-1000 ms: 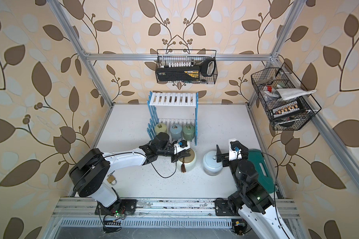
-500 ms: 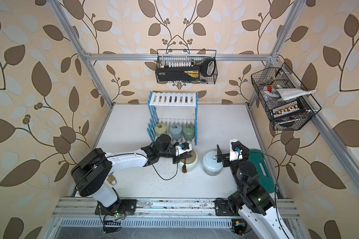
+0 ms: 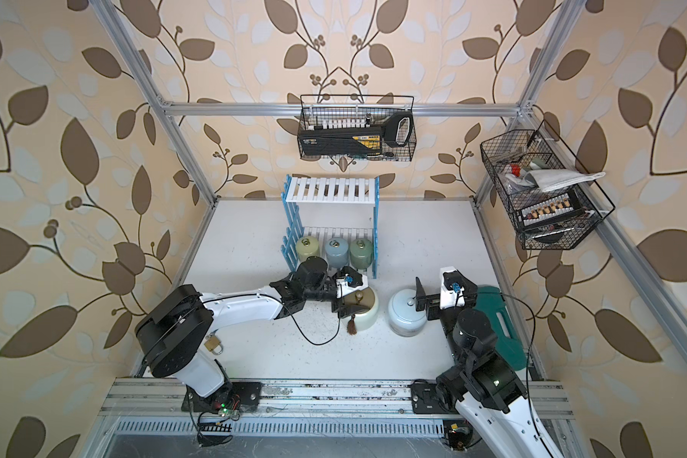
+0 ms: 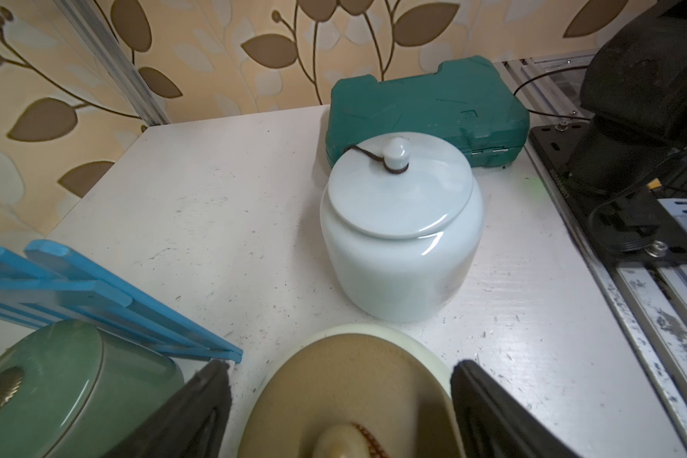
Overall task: Remove the tea canisters from the shelf
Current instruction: Place the tea canister at the center of the board, then pick up the tea canister from the shelf.
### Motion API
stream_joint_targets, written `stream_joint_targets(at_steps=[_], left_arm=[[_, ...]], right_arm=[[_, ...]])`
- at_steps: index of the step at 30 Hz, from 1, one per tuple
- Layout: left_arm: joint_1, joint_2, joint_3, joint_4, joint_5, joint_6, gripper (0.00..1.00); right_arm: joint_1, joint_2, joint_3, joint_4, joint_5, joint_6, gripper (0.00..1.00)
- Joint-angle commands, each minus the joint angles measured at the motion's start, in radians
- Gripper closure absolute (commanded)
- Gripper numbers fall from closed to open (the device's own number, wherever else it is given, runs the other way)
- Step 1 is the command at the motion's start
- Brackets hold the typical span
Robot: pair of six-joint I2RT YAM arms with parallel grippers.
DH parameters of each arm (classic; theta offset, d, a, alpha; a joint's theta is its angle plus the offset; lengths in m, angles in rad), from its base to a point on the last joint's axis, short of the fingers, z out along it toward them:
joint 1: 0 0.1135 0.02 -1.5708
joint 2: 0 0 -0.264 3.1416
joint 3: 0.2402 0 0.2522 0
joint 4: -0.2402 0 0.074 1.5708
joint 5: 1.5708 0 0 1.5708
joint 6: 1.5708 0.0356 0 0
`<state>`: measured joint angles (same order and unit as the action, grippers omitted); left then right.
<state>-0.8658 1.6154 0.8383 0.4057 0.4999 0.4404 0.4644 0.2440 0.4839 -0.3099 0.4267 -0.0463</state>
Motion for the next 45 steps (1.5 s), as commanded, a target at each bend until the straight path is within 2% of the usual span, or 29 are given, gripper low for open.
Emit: stream_joint_targets(at_steps=[1,4,10,19,24,38,45], left_arm=[[-0.009,-0.075,-0.016,0.015,0.025,0.006,0.06],[-0.009,-0.112,-0.001,-0.073,0.026,-0.005,0.02],[0.000,-0.218,-0.006,-0.235,0.049,0.000,0.02],[0.159,-0.367,0.027,-0.484,0.166,-0.034,0.02],[0.235,-0.447,0.033,-0.604,0.175,0.035,0.01],[0.463,-0.691,-0.074,-0.691,0.174,-0.021,0.01],[0.531,-0.763,-0.068,-0.856,0.156,-0.055,0.01]], right_arm=[[-0.002,0.000,-0.013,0.014,0.019,-0.004,0.01],[-0.002,0.013,-0.009,0.011,0.020,-0.004,0.01],[-0.002,0.031,-0.003,-0.002,0.010,-0.002,0.01],[-0.002,0.122,0.054,-0.060,-0.066,0.001,0.01],[-0.001,0.232,0.136,-0.107,-0.142,-0.006,0.01],[0.001,0.557,0.442,-0.279,-0.354,0.003,0.01],[0.043,0.735,0.596,-0.324,-0.425,-0.012,0.01]])
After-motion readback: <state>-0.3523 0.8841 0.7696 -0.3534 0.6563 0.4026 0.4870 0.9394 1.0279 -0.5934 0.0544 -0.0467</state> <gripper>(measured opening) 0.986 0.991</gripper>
